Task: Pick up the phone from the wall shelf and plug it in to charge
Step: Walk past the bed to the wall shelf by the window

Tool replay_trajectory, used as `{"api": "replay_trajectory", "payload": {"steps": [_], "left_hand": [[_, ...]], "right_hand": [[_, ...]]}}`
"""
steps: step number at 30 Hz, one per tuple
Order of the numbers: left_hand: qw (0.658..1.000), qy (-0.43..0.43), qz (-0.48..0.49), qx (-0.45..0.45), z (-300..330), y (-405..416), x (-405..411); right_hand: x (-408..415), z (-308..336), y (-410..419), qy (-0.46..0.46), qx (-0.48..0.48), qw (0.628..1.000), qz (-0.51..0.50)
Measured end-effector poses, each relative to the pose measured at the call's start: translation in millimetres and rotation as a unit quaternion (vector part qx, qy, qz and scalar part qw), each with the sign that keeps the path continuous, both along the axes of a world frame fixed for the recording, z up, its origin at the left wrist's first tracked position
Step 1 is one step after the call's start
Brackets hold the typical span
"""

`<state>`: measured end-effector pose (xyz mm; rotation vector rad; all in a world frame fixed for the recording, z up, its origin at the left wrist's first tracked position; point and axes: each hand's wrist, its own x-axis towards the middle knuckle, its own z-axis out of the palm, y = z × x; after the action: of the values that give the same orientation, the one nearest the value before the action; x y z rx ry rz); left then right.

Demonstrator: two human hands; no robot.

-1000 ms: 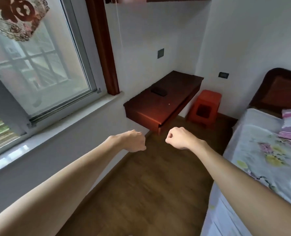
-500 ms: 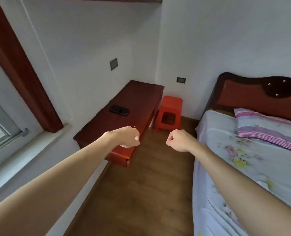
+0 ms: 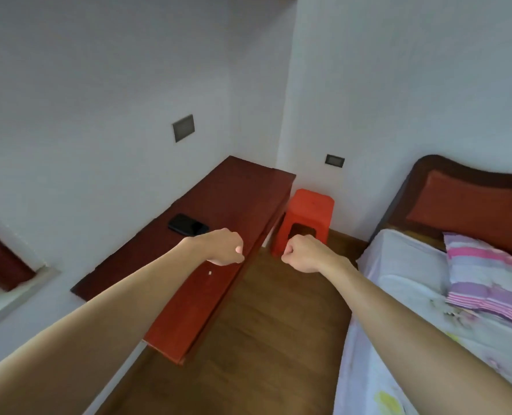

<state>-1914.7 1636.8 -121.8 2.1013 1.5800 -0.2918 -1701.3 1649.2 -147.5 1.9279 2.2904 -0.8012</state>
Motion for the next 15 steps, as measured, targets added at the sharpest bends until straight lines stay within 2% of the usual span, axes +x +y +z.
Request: {"api": "replay_trajectory", "payload": {"steps": [6, 15], "left_hand": [[0.996, -0.02, 0.09, -0.012, -4, 61, -11], [0.97, -0.024, 0.235, -0.056, -45, 131, -102]], "right_hand": [[-23, 3, 100, 0.005, -0.021, 0.997, 0.076], [-127, -40, 207, -0.007, -0.041, 0.98, 0.196]]}}
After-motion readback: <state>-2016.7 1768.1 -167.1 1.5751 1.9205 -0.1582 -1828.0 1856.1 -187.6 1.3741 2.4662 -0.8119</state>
